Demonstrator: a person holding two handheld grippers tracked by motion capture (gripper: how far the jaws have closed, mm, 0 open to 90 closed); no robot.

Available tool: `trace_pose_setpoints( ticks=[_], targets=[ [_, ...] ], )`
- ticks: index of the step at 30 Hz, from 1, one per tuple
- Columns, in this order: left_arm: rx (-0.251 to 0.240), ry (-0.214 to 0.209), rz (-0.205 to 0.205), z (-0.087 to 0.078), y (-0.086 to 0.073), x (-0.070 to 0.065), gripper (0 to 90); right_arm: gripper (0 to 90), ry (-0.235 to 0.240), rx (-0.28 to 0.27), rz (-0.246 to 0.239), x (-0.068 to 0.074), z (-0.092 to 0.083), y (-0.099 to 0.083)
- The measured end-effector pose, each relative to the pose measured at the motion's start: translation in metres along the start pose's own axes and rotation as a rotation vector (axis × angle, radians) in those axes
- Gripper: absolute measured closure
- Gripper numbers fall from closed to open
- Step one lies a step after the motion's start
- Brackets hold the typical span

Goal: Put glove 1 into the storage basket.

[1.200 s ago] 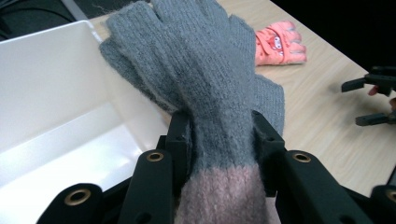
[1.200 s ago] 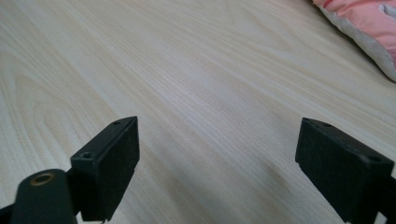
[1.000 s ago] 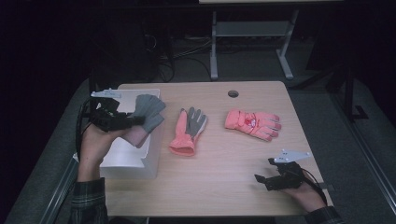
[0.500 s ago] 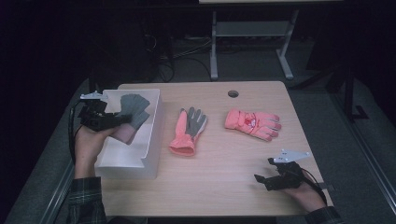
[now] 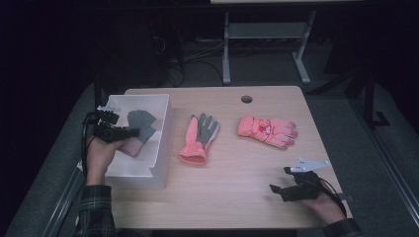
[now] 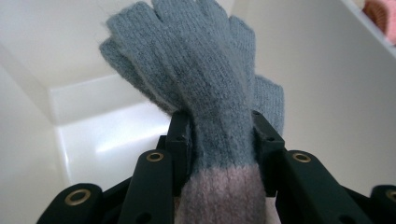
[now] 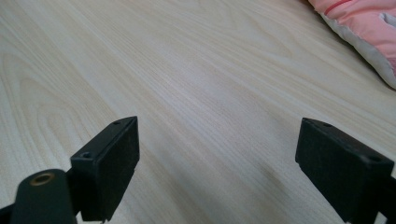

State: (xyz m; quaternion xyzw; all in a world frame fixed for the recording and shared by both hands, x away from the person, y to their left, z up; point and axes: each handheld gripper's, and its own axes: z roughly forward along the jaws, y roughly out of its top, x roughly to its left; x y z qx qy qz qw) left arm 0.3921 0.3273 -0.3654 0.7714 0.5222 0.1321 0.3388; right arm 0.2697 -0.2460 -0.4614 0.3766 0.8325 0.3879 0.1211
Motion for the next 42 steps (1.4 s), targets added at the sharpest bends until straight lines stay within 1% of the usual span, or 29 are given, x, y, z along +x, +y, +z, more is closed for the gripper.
trace_pose_setpoints(
  ticks=[1, 3, 5, 6, 7, 9, 16, 17, 18, 19, 20, 21, 22, 25, 26, 27, 28, 30, 31, 34, 37, 38, 39, 40, 41, 42],
  targets=[
    [0.002, 0.001, -0.005, 0.002, -0.001, 0.001, 66.2, 13.4, -0.001, 0.001, 0.001, 0.000, 0.000, 0.000],
    [0.011, 0.005, 0.005, 0.005, -0.003, 0.003, 66.2, 13.4, -0.002, -0.002, 0.001, 0.000, -0.001, 0.000],
    [0.025, 0.009, 0.004, 0.008, -0.004, 0.005, 66.1, 13.4, 0.000, -0.002, -0.005, 0.000, -0.001, 0.000],
    [0.036, 0.022, 0.014, 0.009, -0.005, 0.006, 66.1, 13.4, 0.001, -0.001, -0.006, 0.000, -0.001, 0.000],
    [0.038, 0.029, 0.021, 0.010, -0.005, 0.007, 66.1, 13.4, 0.001, 0.000, -0.005, 0.001, 0.000, 0.001],
    [0.036, 0.018, 0.012, 0.012, -0.008, 0.010, 66.1, 13.4, 0.001, 0.001, -0.002, 0.001, 0.000, 0.001],
    [0.074, 0.043, 0.002, 0.025, -0.014, 0.016, 65.9, 13.4, 0.000, 0.000, 0.002, 0.000, -0.001, 0.000],
    [0.077, 0.044, -0.005, 0.027, -0.015, 0.017, 65.8, 13.4, -0.001, 0.000, 0.002, 0.000, -0.001, 0.000],
    [0.093, 0.044, -0.004, 0.029, -0.016, 0.018, 65.6, 13.4, -0.001, -0.002, -0.001, 0.000, -0.001, 0.000],
    [0.111, 0.055, 0.001, 0.031, -0.017, 0.017, 65.5, 13.4, 0.001, -0.003, -0.001, 0.000, -0.001, 0.000],
    [0.123, 0.068, 0.015, 0.033, -0.017, 0.017, 65.4, 13.4, 0.001, -0.003, -0.001, 0.000, -0.001, 0.000],
    [0.132, 0.067, 0.015, 0.034, -0.017, 0.017, 65.2, 13.4, 0.001, 0.000, -0.006, 0.000, -0.001, 0.000],
    [0.139, 0.062, 0.003, 0.036, -0.018, 0.018, 65.2, 13.4, 0.001, 0.000, -0.002, 0.001, 0.000, 0.000],
    [0.161, 0.069, -0.005, 0.041, -0.020, 0.019, 64.6, 13.4, 0.002, 0.002, -0.005, 0.001, 0.000, 0.000],
    [0.174, 0.066, -0.011, 0.043, -0.021, 0.020, 64.1, 13.4, 0.003, 0.002, -0.003, 0.001, 0.000, 0.000],
    [0.188, 0.069, -0.008, 0.045, -0.022, 0.020, 63.5, 13.4, 0.002, 0.002, 0.000, 0.000, 0.000, 0.000],
    [0.196, 0.076, -0.011, 0.047, -0.022, 0.020, 62.6, 13.4, 0.000, 0.003, 0.000, 0.000, 0.000, -0.001],
    [0.213, 0.075, -0.010, 0.049, -0.023, 0.021, 58.5, 13.4, -0.002, 0.001, -0.001, -0.001, -0.001, -0.001],
    [0.208, 0.076, -0.020, 0.050, -0.022, 0.020, 56.6, 13.4, -0.002, 0.001, -0.005, -0.001, -0.001, -0.001],
    [0.209, 0.077, -0.015, 0.051, -0.022, 0.018, 48.2, 13.4, 0.001, -0.003, 0.000, 0.001, -0.002, -0.001],
    [0.193, 0.089, -0.012, 0.050, -0.021, 0.016, 40.3, 13.4, 0.002, -0.001, -0.001, 0.000, -0.002, -0.001],
    [0.184, 0.093, -0.022, 0.047, -0.019, 0.015, 37.4, 13.4, 0.001, 0.001, 0.000, 0.001, -0.001, -0.001],
    [0.176, 0.093, -0.028, 0.046, -0.019, 0.014, 34.9, 13.4, 0.003, 0.000, -0.003, 0.001, -0.001, -0.001],
    [0.163, 0.091, -0.022, 0.043, -0.017, 0.013, 32.7, 13.4, 0.004, 0.000, -0.004, 0.001, -0.001, -0.001],
    [0.158, 0.088, -0.028, 0.042, -0.016, 0.012, 28.7, 13.4, 0.005, 0.000, -0.001, 0.001, -0.002, -0.001],
    [0.169, 0.088, -0.026, 0.041, -0.015, 0.011, 26.2, 13.4, 0.008, -0.003, -0.002, 0.000, -0.001, -0.001]
  ],
)
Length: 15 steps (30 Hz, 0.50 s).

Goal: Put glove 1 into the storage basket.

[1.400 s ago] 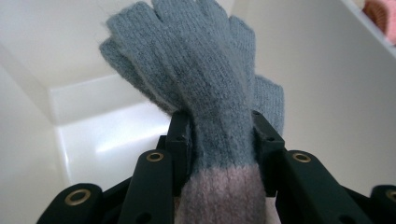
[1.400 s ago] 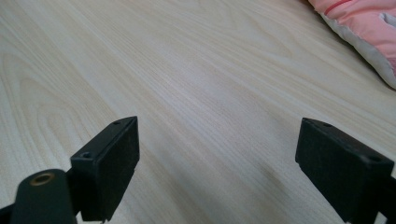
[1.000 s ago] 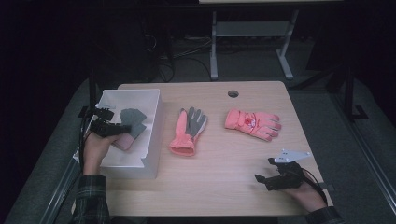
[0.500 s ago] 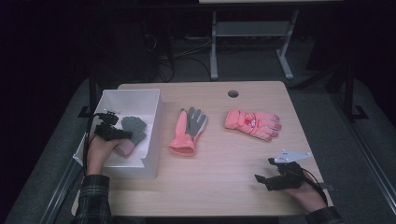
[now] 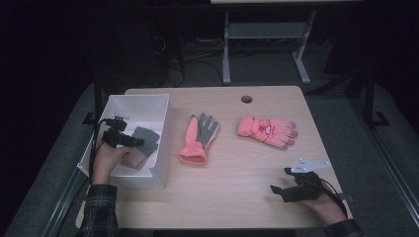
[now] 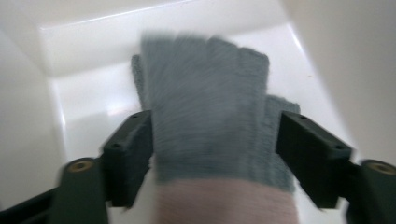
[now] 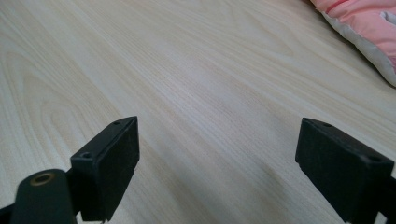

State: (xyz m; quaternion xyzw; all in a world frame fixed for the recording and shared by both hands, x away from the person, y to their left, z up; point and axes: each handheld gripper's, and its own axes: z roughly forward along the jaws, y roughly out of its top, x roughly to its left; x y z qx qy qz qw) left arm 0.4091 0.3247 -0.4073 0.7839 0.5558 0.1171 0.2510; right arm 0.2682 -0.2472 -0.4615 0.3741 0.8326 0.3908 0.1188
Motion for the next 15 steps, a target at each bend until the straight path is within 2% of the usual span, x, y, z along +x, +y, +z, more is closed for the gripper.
trace_pose_setpoints(
  ticks=[1, 5, 10, 15],
  targets=[
    [-0.004, 0.011, 0.014, -0.002, 0.001, -0.001, 23.5, 13.4, -0.004, 0.005, -0.002, 0.000, -0.001, 0.000],
    [-0.042, 0.019, 0.015, -0.013, 0.004, -0.006, 19.6, 13.4, -0.004, 0.002, 0.000, 0.000, -0.001, 0.000],
    [-0.090, -0.030, 0.037, -0.030, 0.006, -0.008, 17.6, 13.4, -0.003, 0.003, -0.005, 0.001, 0.000, 0.001],
    [-0.131, -0.051, 0.061, -0.044, 0.008, -0.012, 17.2, 13.4, -0.003, 0.008, 0.002, 0.000, 0.000, 0.000]
  ],
)
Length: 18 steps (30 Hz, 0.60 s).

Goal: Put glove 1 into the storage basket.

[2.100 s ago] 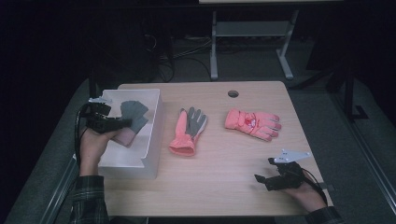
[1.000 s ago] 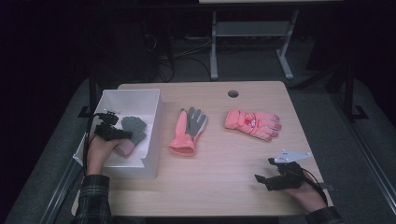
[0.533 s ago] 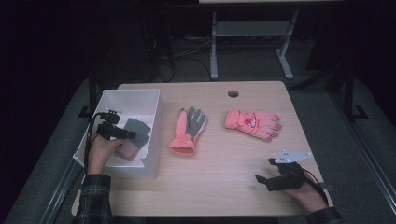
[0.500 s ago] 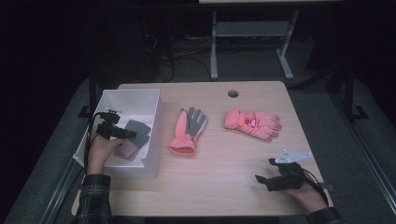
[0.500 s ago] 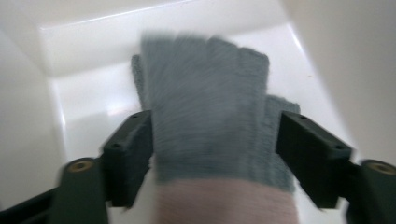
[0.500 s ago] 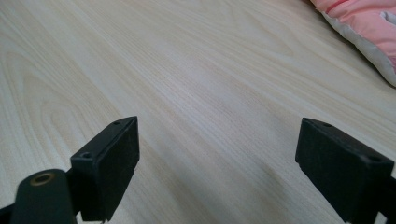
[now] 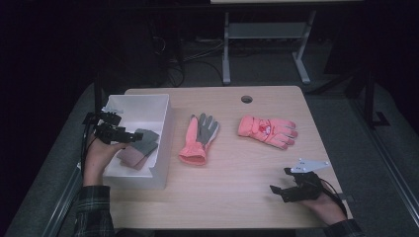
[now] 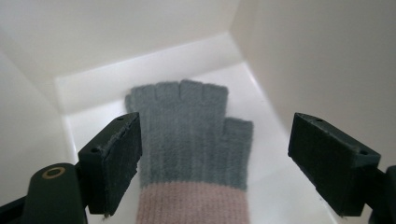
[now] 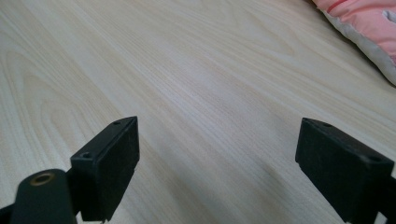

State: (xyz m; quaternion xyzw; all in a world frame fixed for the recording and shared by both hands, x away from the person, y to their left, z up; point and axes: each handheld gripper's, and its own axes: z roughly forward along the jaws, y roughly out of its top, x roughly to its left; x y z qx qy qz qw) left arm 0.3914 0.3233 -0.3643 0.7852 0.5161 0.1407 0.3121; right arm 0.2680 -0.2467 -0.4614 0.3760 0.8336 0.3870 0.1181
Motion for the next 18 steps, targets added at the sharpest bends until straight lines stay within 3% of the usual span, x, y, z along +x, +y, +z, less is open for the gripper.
trace_pose_setpoints(
  ticks=[5, 7, 18],
  targets=[
    [-0.039, -0.031, 0.026, -0.012, 0.008, -0.014, 17.2, 13.4, 0.001, -0.005, 0.000, 0.000, -0.001, -0.001],
    [-0.055, -0.069, 0.041, -0.013, 0.011, -0.022, 17.2, 13.4, -0.002, -0.005, -0.002, 0.000, -0.001, 0.000],
    [-0.117, -0.169, 0.110, -0.025, 0.028, -0.058, 17.3, 13.4, 0.000, 0.001, -0.003, 0.000, 0.000, -0.001]
  ],
)
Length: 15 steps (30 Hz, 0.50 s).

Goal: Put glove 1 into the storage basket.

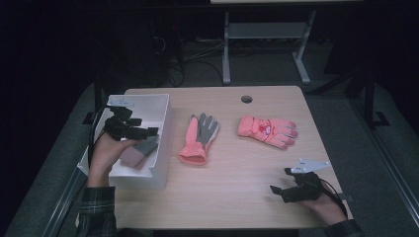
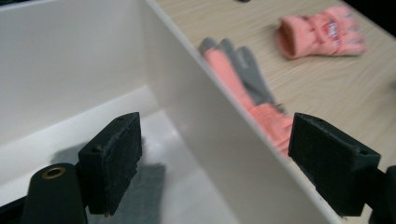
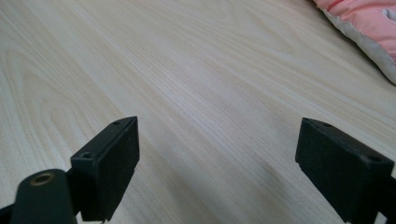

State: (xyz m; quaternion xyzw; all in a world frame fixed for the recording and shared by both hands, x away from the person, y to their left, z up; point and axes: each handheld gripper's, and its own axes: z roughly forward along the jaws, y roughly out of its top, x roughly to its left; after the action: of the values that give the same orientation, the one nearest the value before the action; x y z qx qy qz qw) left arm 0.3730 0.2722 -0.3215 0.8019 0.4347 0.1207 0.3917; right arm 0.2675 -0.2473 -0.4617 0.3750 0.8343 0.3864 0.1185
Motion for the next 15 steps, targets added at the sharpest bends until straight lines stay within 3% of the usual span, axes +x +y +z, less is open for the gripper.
trace_pose_setpoints(
  ticks=[5, 10, 15],
  targets=[
    [-0.025, -0.035, 0.028, 0.003, 0.010, -0.022, 17.5, 13.4, -0.001, -0.005, 0.000, 0.000, -0.001, 0.000],
    [-0.021, -0.083, 0.051, 0.015, 0.019, -0.043, 20.6, 13.4, -0.002, -0.005, -0.004, 0.001, 0.001, 0.001],
    [-0.006, -0.115, 0.077, 0.027, 0.026, -0.062, 32.7, 13.4, -0.003, -0.005, 0.000, 0.000, 0.000, 0.000]
  ],
)
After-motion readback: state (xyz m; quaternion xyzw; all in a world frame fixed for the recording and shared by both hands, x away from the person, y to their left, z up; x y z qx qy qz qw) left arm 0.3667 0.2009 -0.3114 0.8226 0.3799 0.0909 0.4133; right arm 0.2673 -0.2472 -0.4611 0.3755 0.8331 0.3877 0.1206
